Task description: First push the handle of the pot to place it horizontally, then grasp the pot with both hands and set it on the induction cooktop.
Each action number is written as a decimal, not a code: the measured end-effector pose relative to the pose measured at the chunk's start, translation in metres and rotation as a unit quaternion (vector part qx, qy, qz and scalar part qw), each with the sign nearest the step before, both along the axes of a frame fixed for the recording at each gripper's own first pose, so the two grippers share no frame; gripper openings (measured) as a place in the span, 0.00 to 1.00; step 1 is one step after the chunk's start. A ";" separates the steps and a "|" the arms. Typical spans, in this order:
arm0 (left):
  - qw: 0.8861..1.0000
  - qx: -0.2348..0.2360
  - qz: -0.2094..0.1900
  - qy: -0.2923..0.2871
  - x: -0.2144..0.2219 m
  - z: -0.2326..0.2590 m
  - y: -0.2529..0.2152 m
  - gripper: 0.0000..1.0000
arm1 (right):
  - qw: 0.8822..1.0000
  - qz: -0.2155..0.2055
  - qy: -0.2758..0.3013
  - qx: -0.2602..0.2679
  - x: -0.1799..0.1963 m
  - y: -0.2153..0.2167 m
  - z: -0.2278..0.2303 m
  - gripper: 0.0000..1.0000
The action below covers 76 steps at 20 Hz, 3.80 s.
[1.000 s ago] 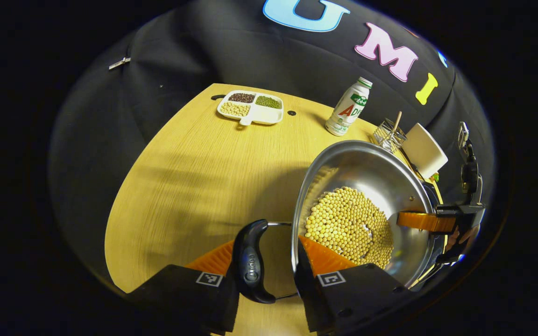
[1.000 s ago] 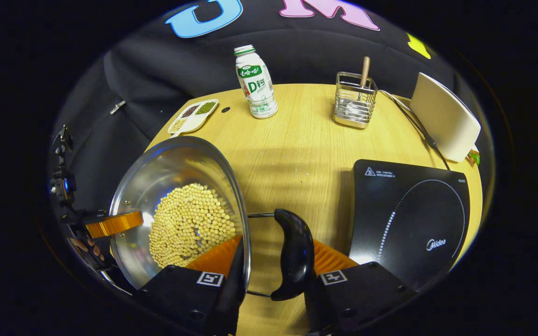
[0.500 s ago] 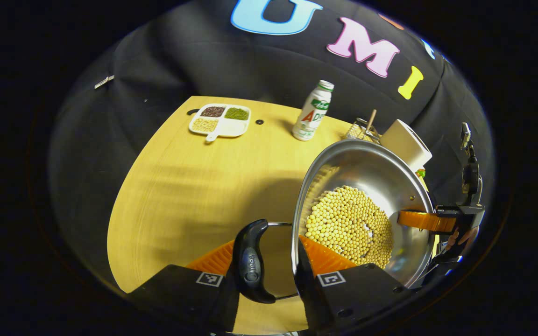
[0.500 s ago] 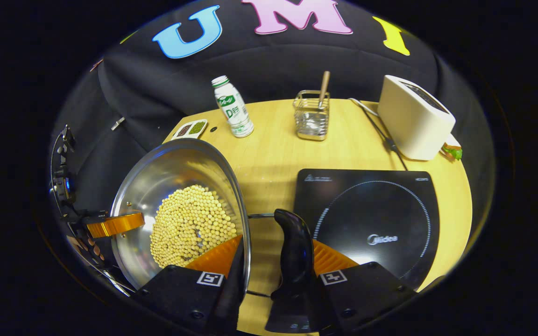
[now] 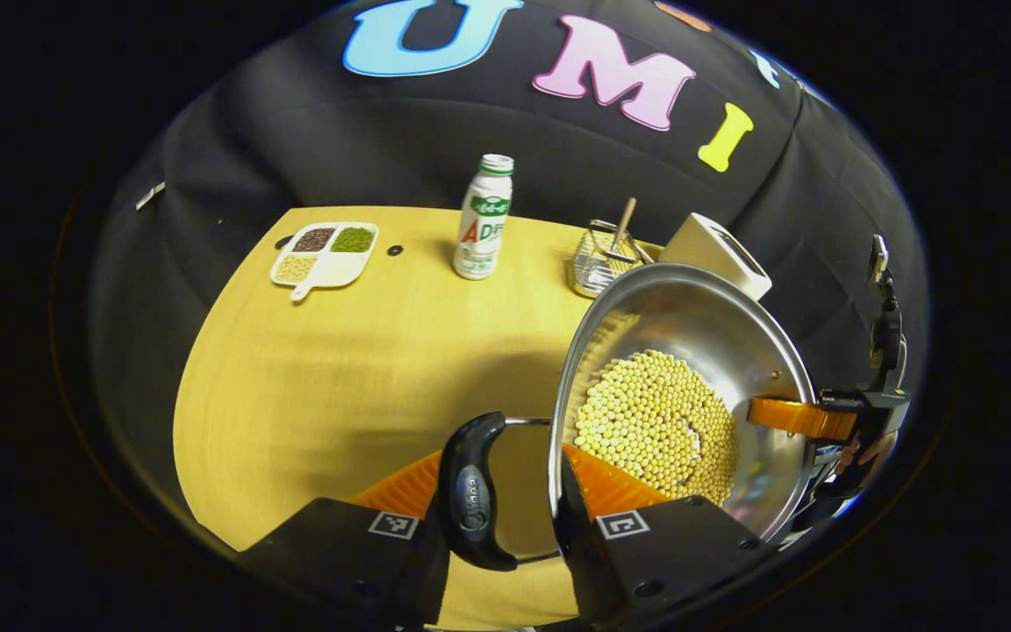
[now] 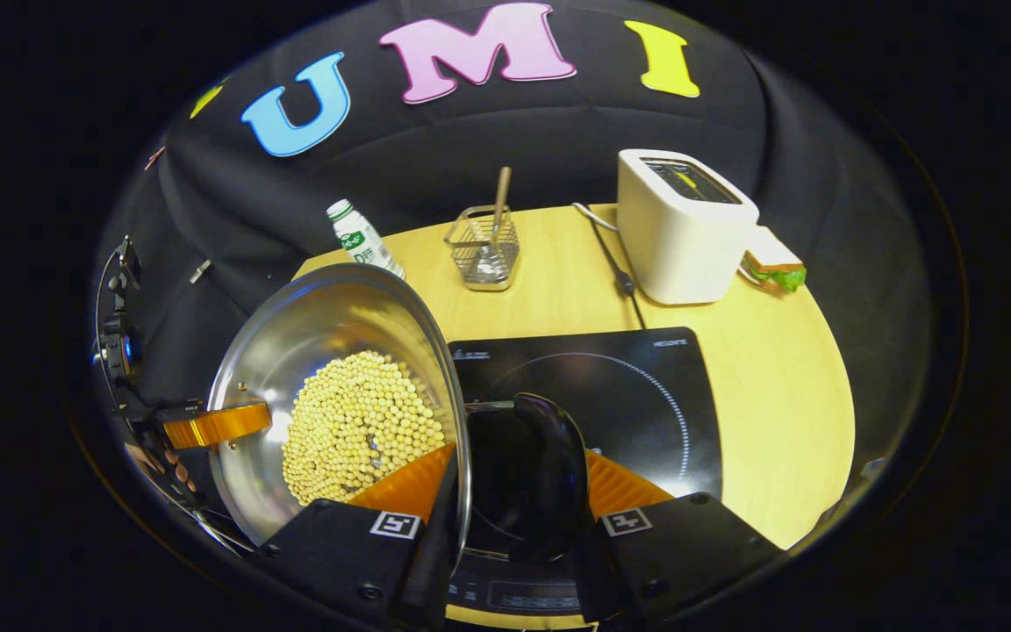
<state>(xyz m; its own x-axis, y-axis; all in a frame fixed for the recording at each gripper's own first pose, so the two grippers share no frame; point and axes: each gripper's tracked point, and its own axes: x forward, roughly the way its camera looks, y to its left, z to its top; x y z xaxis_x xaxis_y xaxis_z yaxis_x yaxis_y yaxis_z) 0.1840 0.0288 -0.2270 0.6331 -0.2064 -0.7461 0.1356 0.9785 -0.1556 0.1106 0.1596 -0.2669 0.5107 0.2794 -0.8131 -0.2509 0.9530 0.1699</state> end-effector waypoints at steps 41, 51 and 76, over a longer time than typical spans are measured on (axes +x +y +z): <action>0.998 0.010 0.004 0.063 0.029 -0.074 -0.154 0.64 | 0.999 -0.017 0.049 0.003 0.052 -0.143 -0.061 0.62; 0.998 0.041 0.033 0.036 0.024 -0.055 -0.154 0.96 | 0.998 -0.049 0.031 0.030 0.052 -0.155 -0.039 0.87; 0.887 0.125 0.110 -0.432 -0.196 0.260 -0.079 0.95 | 0.904 -0.089 -0.418 0.027 -0.066 -0.177 0.282 0.98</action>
